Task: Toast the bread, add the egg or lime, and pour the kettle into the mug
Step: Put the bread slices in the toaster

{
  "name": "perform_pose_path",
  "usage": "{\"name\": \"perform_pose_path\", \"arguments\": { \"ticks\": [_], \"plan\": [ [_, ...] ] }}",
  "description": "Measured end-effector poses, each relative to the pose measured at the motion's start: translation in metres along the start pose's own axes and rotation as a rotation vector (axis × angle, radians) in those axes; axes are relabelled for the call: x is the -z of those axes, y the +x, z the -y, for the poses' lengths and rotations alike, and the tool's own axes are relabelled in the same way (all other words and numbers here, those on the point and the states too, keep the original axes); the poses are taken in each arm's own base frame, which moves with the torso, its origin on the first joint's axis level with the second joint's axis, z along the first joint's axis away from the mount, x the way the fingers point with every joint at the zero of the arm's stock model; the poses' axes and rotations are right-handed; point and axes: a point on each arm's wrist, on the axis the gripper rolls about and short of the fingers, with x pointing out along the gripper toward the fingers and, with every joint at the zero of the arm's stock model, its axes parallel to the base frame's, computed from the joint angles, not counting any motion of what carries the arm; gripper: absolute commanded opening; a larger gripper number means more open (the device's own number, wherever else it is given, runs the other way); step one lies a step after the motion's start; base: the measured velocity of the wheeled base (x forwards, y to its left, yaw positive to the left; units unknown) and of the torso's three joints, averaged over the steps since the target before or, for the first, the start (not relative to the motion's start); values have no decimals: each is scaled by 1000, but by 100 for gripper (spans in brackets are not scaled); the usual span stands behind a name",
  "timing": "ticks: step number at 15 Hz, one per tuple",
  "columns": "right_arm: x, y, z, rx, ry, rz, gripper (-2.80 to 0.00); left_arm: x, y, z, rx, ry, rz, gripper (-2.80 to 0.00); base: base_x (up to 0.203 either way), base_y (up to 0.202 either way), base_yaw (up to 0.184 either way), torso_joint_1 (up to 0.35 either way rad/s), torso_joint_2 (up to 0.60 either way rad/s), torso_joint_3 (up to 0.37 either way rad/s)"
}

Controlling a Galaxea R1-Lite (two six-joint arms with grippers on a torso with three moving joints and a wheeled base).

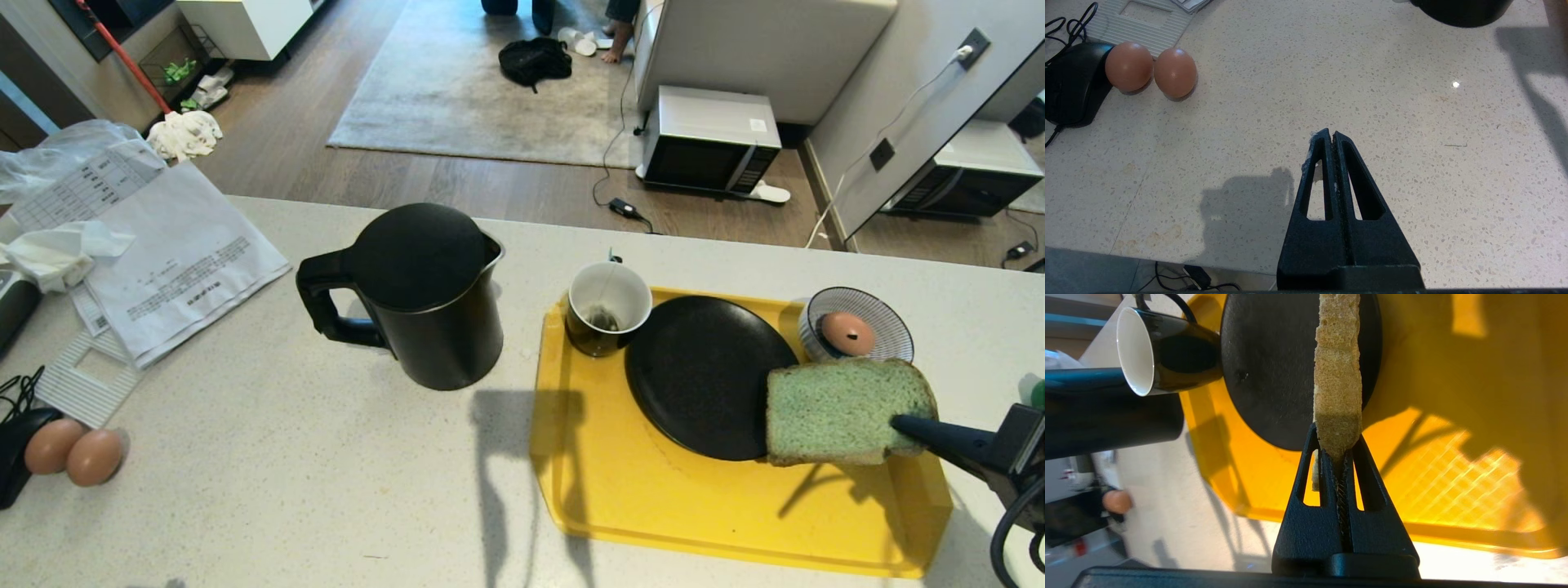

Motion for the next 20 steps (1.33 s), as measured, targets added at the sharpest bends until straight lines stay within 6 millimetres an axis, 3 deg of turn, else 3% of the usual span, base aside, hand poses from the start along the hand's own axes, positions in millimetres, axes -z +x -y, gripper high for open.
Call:
{"name": "perform_pose_path", "arguments": {
  "ticks": [5, 13, 20],
  "plan": [
    [-16, -13, -14, 96, -124, 170, -280, 0, 0, 0, 0, 0, 0, -280, 0, 0, 0, 0, 0, 0],
    [-46, -33, -24, 338, -323, 266, -280, 0, 0, 0, 0, 0, 0, -280, 0, 0, 0, 0, 0, 0],
    [-103, -63, -26, 609, -493, 469, -280, 0, 0, 0, 0, 0, 0, -280, 0, 0, 0, 0, 0, 0]
  ]
}}
